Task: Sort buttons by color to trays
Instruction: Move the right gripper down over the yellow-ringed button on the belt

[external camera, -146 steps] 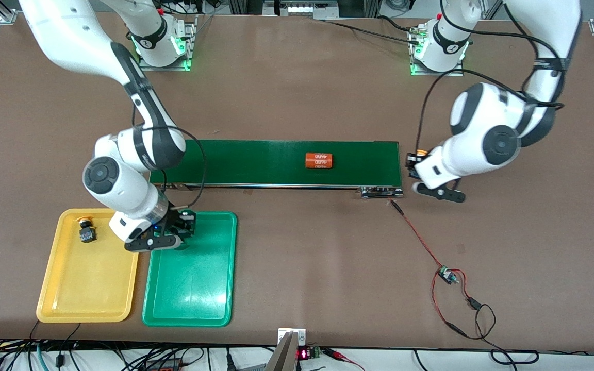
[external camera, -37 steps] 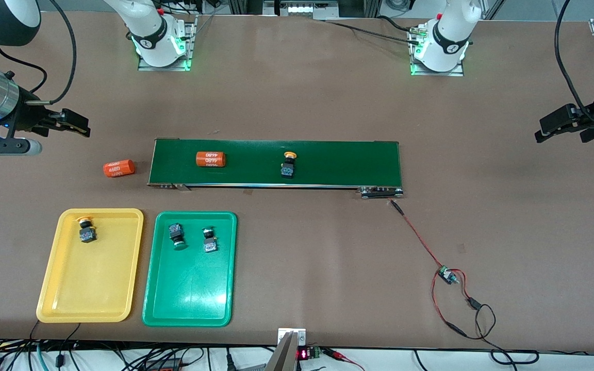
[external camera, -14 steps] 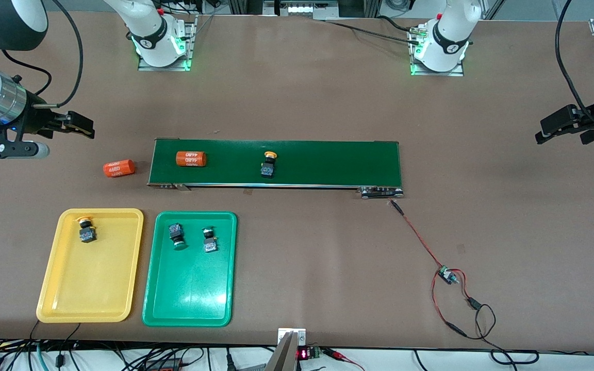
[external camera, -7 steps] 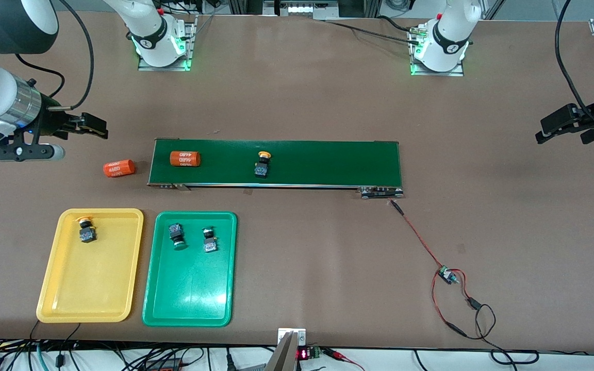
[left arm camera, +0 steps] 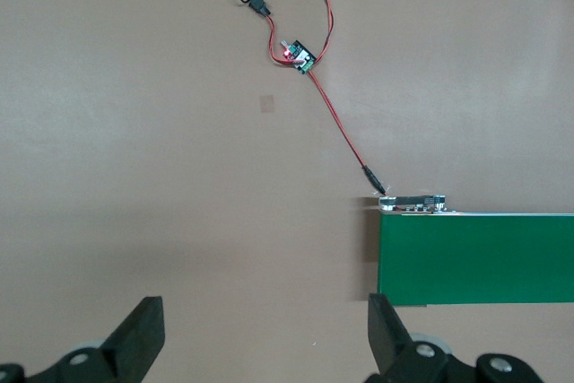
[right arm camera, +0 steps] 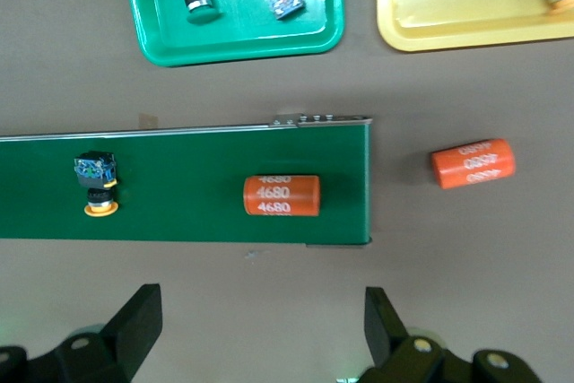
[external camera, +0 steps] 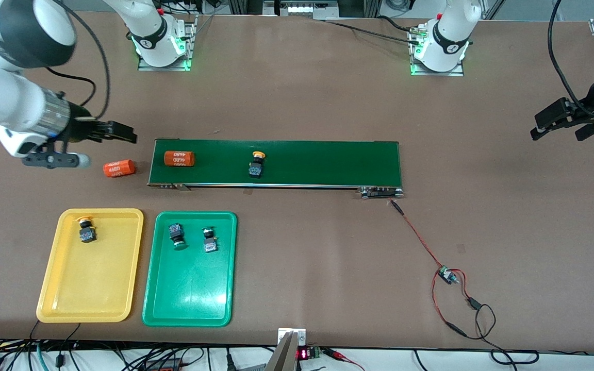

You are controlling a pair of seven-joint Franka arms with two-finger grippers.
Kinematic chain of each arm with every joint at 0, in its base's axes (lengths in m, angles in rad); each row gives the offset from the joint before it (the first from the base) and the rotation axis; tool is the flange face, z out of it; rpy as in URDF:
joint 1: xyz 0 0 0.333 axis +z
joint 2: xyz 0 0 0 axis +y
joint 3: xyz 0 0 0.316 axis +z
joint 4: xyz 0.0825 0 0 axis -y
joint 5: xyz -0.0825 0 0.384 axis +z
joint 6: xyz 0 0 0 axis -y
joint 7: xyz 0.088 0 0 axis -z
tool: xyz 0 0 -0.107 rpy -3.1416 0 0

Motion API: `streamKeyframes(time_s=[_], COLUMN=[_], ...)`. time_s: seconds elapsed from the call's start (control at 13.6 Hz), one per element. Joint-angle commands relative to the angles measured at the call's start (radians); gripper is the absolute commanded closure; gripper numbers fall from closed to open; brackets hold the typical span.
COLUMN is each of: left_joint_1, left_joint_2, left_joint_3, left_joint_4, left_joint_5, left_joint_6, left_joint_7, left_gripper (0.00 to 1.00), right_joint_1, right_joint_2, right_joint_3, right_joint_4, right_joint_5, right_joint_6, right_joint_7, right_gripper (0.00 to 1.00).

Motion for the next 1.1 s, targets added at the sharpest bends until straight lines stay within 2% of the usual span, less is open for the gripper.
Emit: streamKeyframes(time_s=[0.0, 0.15, 0.37, 0.73, 1.03], left_joint_1=[0.017, 0.019, 0.019, 0.020, 0.029], left_joint_2=[-0.016, -0.016, -0.016, -0.016, -0.016], left_joint_3=[-0.011, -0.008, -0.006, 0.000, 0.002], left_joint_4=[-0.024, -0.022, -0.003, -0.001, -0.002], left_joint_5=[0.017, 0.016, 0.016, 0.017, 0.017], left_joint_6=[0.015, 0.015, 0.015, -0.029, -0.037], left_joint_7=[0.014, 0.013, 0.011, 0.014, 0.013], left_gripper=[0.00, 0.00, 0.00, 0.00, 0.00], right_joint_1=[0.016, 0.016, 0.014, 0.010, 0.031], right_joint_2=[-0.081, -0.155, -0.245, -0.250, -0.178], right_joint_3=[-0.002, 0.010, 0.067, 0.183, 0.208], right_joint_4=[-0.167, -0.300, -0.472, -0.523, -0.523], right_joint_5=[0.014, 0.012, 0.012, 0.009, 0.003], right_joint_6=[0.108, 0.204, 0.399, 0.518, 0.568], right_joint_7=[0.001, -0.002, -0.001, 0.176, 0.289], right_gripper=[0.00, 0.00, 0.00, 0.00, 0.00])
